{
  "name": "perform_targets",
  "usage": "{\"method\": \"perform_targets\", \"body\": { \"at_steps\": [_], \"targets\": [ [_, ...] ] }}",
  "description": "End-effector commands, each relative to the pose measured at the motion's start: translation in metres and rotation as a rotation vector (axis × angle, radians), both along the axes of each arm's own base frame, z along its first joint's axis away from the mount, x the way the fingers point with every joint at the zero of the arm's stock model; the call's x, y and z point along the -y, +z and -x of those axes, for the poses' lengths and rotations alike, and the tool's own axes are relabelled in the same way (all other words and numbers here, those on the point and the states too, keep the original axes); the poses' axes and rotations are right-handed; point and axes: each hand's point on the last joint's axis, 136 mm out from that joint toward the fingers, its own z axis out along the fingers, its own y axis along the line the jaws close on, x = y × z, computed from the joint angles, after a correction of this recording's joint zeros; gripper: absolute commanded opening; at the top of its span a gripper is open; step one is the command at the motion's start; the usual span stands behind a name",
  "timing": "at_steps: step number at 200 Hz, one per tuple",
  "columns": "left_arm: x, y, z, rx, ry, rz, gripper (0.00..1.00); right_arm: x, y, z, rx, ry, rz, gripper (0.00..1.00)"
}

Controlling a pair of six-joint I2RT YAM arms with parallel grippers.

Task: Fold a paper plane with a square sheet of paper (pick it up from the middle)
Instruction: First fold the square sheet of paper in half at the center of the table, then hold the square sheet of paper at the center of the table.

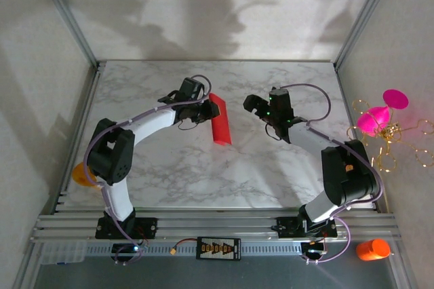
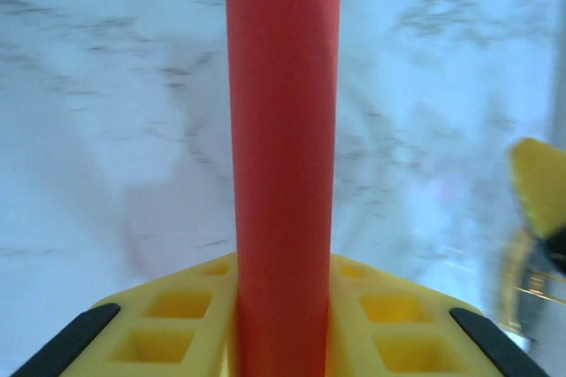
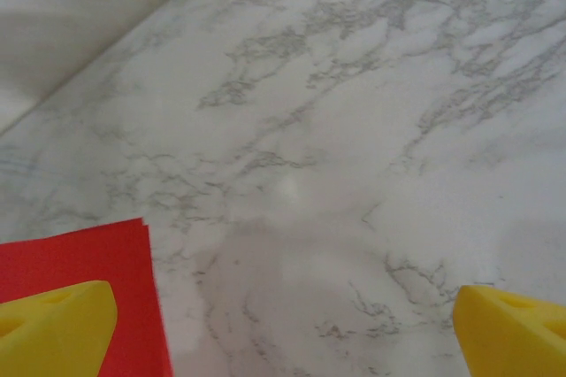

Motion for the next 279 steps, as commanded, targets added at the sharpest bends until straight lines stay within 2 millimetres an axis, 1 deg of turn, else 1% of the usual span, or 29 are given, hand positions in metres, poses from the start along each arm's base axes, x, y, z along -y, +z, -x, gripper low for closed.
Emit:
{"method": "perform_targets", "body": {
  "at_steps": [1, 27, 46, 81, 114, 137, 171, 193, 226, 252, 279],
  "targets": [
    [0.019, 0.009, 0.008, -0.03, -0.062, 0.145, 0.26, -0.017, 0.021, 0.003, 0.063, 0.101, -0.099, 0.96],
    [0.015, -0.018, 0.005, -0.074, -0.046, 0.127, 0.26, -0.035, 0.02, 0.013, 0.059, 0.208, -0.157, 0.91],
    [0.009, -0.039, 0.005, -0.102, -0.044, 0.088, 0.25, -0.045, 0.015, 0.02, 0.044, 0.272, -0.191, 0.84],
    [-0.005, -0.072, 0.006, -0.131, -0.035, 0.008, 0.25, -0.058, -0.007, 0.031, -0.032, 0.355, -0.229, 0.69],
    [-0.016, -0.093, 0.008, -0.145, -0.027, -0.067, 0.25, -0.071, -0.029, 0.039, -0.101, 0.393, -0.22, 0.56],
    [-0.023, -0.1, 0.007, -0.143, -0.011, -0.106, 0.25, -0.081, -0.045, 0.042, -0.144, 0.405, -0.185, 0.49],
    [-0.031, -0.109, 0.007, -0.154, 0.026, -0.143, 0.22, -0.1, -0.062, 0.042, -0.19, 0.443, -0.116, 0.38],
    [-0.033, -0.111, 0.007, -0.153, 0.033, -0.15, 0.21, -0.111, -0.073, 0.042, -0.22, 0.462, -0.084, 0.29],
    [-0.034, -0.113, 0.008, -0.151, 0.028, -0.16, 0.21, -0.12, -0.086, 0.042, -0.26, 0.48, -0.072, 0.19],
    [-0.034, -0.113, 0.008, -0.152, 0.019, -0.158, 0.21, -0.125, -0.097, 0.046, -0.297, 0.498, -0.06, 0.15],
    [-0.032, -0.113, 0.008, -0.148, 0.004, -0.158, 0.21, -0.127, -0.105, 0.05, -0.33, 0.511, -0.054, 0.14]
  ]
}}
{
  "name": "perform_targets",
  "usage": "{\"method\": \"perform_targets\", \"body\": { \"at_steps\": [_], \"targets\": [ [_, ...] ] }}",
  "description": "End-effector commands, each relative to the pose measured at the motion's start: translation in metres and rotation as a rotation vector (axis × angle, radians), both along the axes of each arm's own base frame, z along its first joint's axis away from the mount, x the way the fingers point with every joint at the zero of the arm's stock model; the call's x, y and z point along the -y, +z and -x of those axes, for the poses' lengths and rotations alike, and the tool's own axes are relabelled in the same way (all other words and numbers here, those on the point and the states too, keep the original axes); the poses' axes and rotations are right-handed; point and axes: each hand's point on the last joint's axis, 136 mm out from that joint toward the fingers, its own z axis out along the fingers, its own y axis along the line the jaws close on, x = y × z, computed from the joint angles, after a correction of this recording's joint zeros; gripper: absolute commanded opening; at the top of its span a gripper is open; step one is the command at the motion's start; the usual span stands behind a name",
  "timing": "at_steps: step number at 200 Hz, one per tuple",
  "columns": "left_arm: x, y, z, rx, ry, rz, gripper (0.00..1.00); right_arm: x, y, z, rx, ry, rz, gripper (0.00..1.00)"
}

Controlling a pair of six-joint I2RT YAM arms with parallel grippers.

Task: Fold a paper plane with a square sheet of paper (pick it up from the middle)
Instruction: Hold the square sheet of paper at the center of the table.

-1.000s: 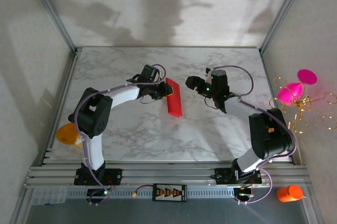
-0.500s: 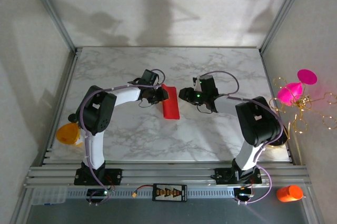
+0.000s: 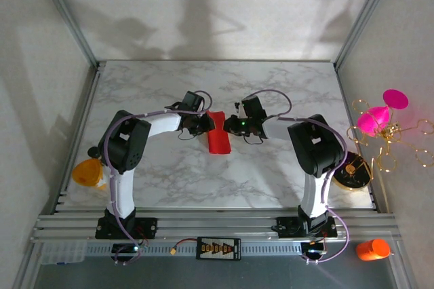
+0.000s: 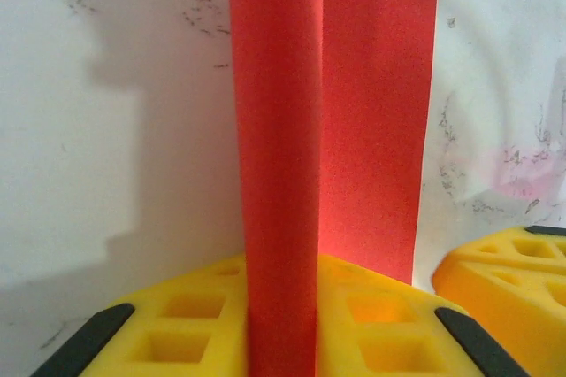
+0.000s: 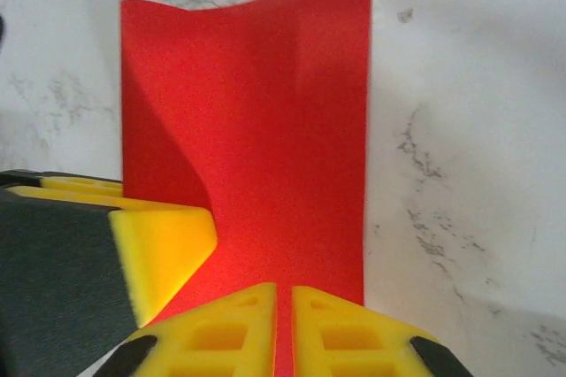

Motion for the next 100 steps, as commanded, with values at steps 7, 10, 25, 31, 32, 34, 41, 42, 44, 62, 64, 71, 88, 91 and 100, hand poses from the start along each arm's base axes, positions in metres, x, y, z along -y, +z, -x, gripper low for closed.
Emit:
{"method": "perform_targets", "body": {
  "at_steps": [7, 10, 25, 31, 32, 34, 41, 42, 44, 62, 64, 71, 88, 91, 100],
  "targets": [
    [-0.008, -0.013, 0.003, -0.022, -0.015, -0.035, 0.21, -0.005, -0.01, 0.007, -0.04, 0.034, 0.025, 0.13],
    [-0.007, -0.012, 0.003, -0.022, -0.017, -0.034, 0.21, -0.005, -0.011, 0.007, -0.042, 0.035, 0.028, 0.13],
    [-0.007, -0.012, 0.002, -0.019, -0.025, -0.037, 0.22, -0.004, -0.017, 0.009, -0.06, 0.028, 0.048, 0.13],
    [-0.006, -0.01, 0.001, -0.014, -0.029, -0.036, 0.23, -0.003, -0.02, 0.01, -0.072, 0.023, 0.058, 0.13],
    [-0.006, -0.01, 0.002, -0.014, -0.029, -0.037, 0.23, -0.003, -0.021, 0.01, -0.074, 0.022, 0.059, 0.13],
    [-0.006, -0.01, 0.001, -0.014, -0.03, -0.038, 0.23, -0.002, -0.022, 0.01, -0.078, 0.019, 0.062, 0.14],
    [-0.006, -0.007, 0.0, -0.007, -0.034, -0.037, 0.24, -0.001, -0.025, 0.013, -0.095, 0.011, 0.069, 0.14],
    [-0.005, -0.007, 0.0, -0.007, -0.034, -0.037, 0.24, -0.001, -0.025, 0.013, -0.097, 0.01, 0.07, 0.14],
    [-0.005, -0.006, 0.0, -0.005, -0.035, -0.037, 0.24, -0.001, -0.026, 0.013, -0.1, 0.007, 0.072, 0.14],
    [-0.005, 0.003, -0.003, 0.009, -0.027, -0.035, 0.28, 0.004, -0.035, 0.017, -0.143, -0.032, 0.106, 0.15],
    [-0.006, 0.005, -0.004, 0.013, -0.023, -0.034, 0.28, 0.005, -0.036, 0.017, -0.147, -0.04, 0.11, 0.15],
    [-0.008, 0.009, -0.004, 0.02, -0.008, -0.037, 0.32, 0.008, -0.04, 0.019, -0.165, -0.056, 0.122, 0.15],
    [-0.017, 0.016, -0.006, 0.035, 0.062, -0.051, 0.39, 0.015, -0.045, 0.022, -0.193, -0.107, 0.156, 0.16],
    [-0.019, 0.018, -0.006, 0.037, 0.073, -0.052, 0.4, 0.016, -0.046, 0.022, -0.198, -0.115, 0.16, 0.16],
    [-0.023, 0.02, -0.004, 0.042, 0.105, -0.053, 0.46, 0.018, -0.046, 0.023, -0.207, -0.134, 0.168, 0.16]
  ]
}}
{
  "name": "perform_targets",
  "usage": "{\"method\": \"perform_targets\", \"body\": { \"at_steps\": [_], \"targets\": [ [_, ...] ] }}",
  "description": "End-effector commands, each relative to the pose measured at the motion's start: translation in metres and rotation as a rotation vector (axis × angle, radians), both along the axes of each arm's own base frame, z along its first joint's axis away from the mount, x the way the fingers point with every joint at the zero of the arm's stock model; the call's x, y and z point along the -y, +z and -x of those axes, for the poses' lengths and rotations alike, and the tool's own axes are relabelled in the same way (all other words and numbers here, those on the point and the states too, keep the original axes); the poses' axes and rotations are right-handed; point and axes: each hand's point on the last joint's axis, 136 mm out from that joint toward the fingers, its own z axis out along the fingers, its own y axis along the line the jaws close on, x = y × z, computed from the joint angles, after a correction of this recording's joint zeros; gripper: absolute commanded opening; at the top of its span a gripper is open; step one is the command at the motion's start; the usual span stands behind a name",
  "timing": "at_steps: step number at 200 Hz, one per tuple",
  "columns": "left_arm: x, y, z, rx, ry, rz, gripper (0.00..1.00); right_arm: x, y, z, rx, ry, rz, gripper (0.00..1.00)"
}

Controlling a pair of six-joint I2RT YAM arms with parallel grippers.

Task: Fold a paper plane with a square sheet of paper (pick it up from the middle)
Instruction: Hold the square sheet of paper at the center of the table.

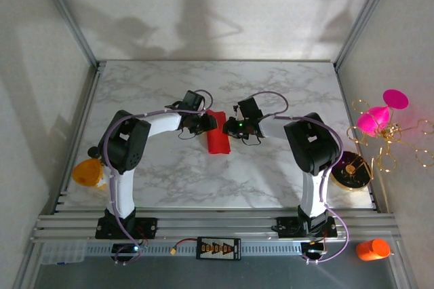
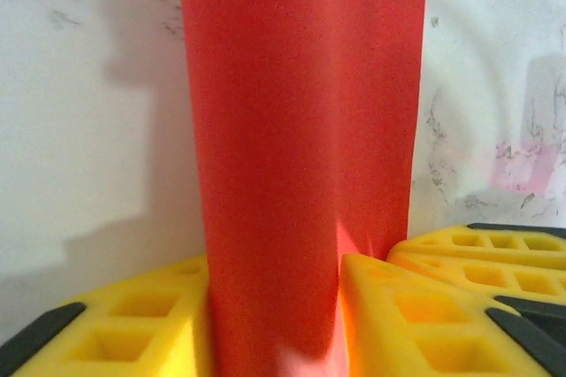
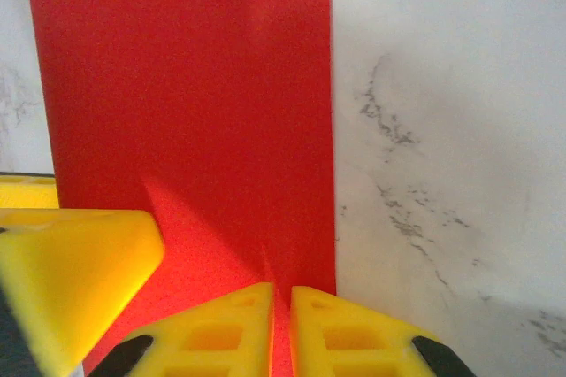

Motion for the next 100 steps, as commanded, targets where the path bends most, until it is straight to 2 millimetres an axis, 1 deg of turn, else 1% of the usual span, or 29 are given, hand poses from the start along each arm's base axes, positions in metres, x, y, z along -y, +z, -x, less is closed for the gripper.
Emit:
{"method": "perform_targets", "body": {
  "at_steps": [1, 18, 42, 66, 100],
  "targets": [
    [-0.022, 0.015, -0.002, 0.022, 0.112, -0.037, 0.47, 0.018, -0.03, 0.017, -0.123, -0.087, 0.114, 0.16],
    [-0.024, 0.019, 0.005, 0.023, 0.141, 0.002, 0.52, 0.019, -0.028, 0.018, -0.132, -0.119, 0.107, 0.16],
    [-0.012, 0.023, 0.015, 0.01, 0.116, 0.084, 0.57, 0.017, -0.026, 0.018, -0.146, -0.146, 0.075, 0.16],
    [-0.006, 0.015, 0.021, -0.006, 0.075, 0.053, 0.58, 0.014, -0.023, 0.017, -0.151, -0.149, 0.054, 0.17],
    [-0.003, 0.004, 0.02, -0.021, 0.043, 0.008, 0.56, 0.013, -0.022, 0.018, -0.152, -0.147, 0.047, 0.18]
  ]
}}
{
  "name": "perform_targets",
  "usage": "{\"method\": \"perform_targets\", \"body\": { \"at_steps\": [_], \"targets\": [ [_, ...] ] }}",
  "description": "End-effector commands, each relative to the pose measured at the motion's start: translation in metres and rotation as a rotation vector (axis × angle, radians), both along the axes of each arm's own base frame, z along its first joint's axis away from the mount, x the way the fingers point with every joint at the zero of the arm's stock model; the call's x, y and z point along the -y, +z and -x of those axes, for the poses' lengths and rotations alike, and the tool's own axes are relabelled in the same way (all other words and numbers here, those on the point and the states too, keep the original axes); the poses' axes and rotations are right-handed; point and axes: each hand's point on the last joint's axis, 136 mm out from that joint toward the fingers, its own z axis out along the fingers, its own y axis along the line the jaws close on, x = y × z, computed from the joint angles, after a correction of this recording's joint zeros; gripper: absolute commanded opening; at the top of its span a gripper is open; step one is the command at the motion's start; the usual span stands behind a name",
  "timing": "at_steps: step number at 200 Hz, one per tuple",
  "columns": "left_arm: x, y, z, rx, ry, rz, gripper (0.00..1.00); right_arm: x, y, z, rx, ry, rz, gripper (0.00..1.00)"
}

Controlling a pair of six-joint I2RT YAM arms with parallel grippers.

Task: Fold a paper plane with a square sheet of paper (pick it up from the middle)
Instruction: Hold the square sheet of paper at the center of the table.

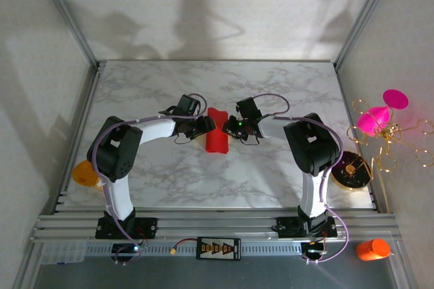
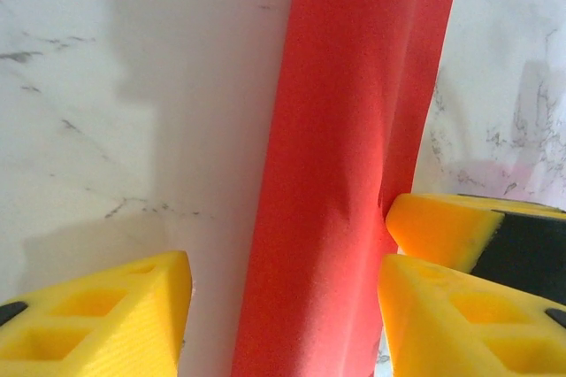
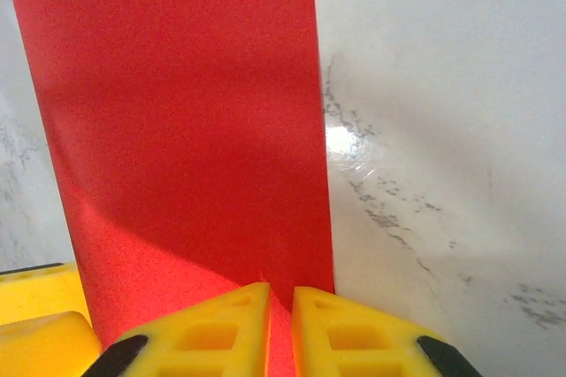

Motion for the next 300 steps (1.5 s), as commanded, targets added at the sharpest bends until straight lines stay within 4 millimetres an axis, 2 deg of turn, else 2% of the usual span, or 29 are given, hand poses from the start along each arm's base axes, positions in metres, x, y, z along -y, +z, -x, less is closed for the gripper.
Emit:
{"method": "perform_targets", "body": {
  "at_steps": [1, 30, 50, 88, 107, 119, 157, 191, 228, 300],
  "targets": [
    [0.007, -0.006, -0.002, -0.009, -0.036, -0.02, 0.56, 0.013, -0.022, 0.019, -0.085, -0.023, 0.064, 0.18],
    [0.007, -0.015, -0.001, -0.029, -0.042, -0.037, 0.51, 0.008, -0.016, 0.018, -0.073, -0.014, 0.036, 0.2],
    [0.002, -0.021, -0.002, -0.042, -0.024, -0.068, 0.46, 0.003, -0.004, 0.013, -0.05, -0.008, 0.003, 0.2],
    [-0.005, -0.03, -0.002, -0.061, 0.029, -0.094, 0.41, -0.005, 0.043, -0.006, 0.065, -0.007, -0.114, 0.27],
    [-0.01, -0.035, -0.002, -0.072, 0.055, -0.114, 0.39, -0.002, 0.068, -0.013, 0.135, -0.02, -0.164, 0.33],
    [-0.014, -0.039, 0.0, -0.08, 0.068, -0.13, 0.39, 0.004, 0.076, -0.015, 0.164, -0.038, -0.173, 0.36],
    [-0.02, -0.049, 0.003, -0.108, 0.104, -0.152, 0.39, 0.033, 0.069, -0.017, 0.192, -0.118, -0.109, 0.41],
    [-0.024, -0.057, 0.007, -0.132, 0.128, -0.165, 0.4, 0.048, 0.062, -0.015, 0.198, -0.148, -0.065, 0.46],
    [-0.026, -0.066, 0.011, -0.157, 0.134, -0.178, 0.4, 0.053, 0.059, -0.015, 0.207, -0.153, -0.048, 0.5],
    [-0.03, -0.082, 0.021, -0.194, 0.113, -0.224, 0.4, 0.051, 0.055, -0.015, 0.204, -0.143, -0.049, 0.5]
  ]
}}
